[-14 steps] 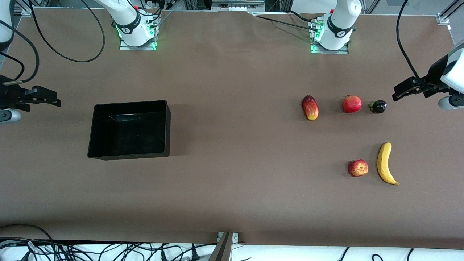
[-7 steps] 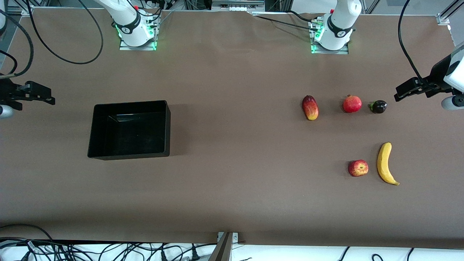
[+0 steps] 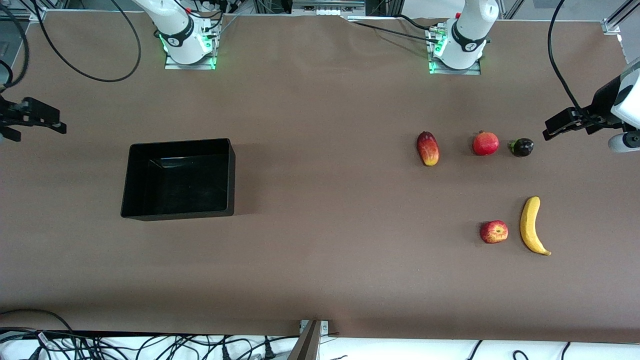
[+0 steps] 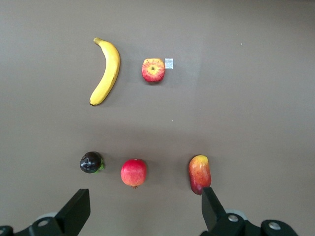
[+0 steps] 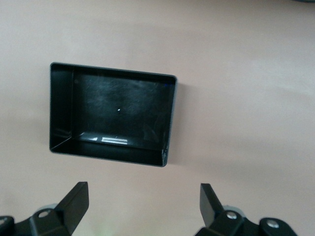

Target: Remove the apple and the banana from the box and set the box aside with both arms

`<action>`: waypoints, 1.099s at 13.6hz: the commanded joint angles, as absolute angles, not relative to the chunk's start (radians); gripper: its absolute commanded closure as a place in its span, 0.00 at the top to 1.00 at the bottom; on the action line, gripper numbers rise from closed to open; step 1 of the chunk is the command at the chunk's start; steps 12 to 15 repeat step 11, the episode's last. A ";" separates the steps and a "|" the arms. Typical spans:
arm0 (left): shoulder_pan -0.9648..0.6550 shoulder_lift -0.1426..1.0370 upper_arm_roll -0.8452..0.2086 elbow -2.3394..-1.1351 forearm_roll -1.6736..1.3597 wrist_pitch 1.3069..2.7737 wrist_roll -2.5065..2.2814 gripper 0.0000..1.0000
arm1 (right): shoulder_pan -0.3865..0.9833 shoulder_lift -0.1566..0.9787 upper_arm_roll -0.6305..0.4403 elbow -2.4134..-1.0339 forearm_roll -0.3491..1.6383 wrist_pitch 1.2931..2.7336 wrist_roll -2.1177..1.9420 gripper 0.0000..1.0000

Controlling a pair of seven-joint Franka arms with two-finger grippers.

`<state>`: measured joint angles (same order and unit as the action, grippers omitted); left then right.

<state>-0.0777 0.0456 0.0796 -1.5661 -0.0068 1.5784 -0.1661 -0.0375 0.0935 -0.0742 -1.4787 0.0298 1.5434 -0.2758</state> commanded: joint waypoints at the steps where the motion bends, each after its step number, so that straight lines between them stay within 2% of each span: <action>1: -0.067 0.031 0.067 -1.582 0.003 1.580 -0.178 1.00 | -0.136 -0.052 0.025 -1.667 -0.002 1.621 -0.272 1.00; 7: -0.067 0.031 0.067 -1.582 0.002 1.582 -0.176 1.00 | -0.065 -0.031 -0.008 -1.646 -0.020 1.621 -0.270 1.00; 15: -0.067 0.032 0.067 -1.582 0.000 1.582 -0.178 1.00 | -0.067 -0.011 -0.009 -1.644 -0.018 1.621 -0.270 1.00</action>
